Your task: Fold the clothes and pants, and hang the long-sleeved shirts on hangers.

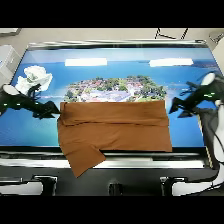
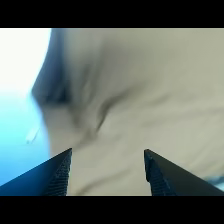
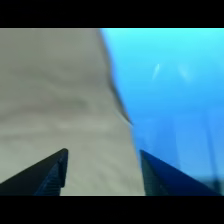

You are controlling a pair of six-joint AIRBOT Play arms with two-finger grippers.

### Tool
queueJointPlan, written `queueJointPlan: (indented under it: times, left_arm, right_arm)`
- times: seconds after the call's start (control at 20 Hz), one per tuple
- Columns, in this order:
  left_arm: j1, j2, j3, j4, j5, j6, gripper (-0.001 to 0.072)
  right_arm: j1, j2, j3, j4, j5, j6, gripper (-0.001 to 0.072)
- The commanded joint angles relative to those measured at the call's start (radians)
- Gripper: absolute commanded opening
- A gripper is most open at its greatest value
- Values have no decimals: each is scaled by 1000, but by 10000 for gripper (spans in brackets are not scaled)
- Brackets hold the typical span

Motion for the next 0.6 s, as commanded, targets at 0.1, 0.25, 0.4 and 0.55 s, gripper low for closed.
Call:
queueJointPlan:
  times: [0.1, 0.25, 0.4, 0.55]
  left_arm:
    - [85, 183, -290, 55, -89, 64, 516]
    - [82, 312, -628, 6, 15, 115, 515]
    - [81, 354, -798, -95, 82, 155, 496]
    - [49, 348, -843, -132, 153, 154, 496]
  right_arm:
    - [-154, 151, -166, -4, 67, -23, 560]
    - [-153, 214, -331, -2, -11, -41, 560]
    - [-153, 216, -400, 8, -2, -53, 560]
    - [-153, 216, -407, 15, -3, -56, 559]
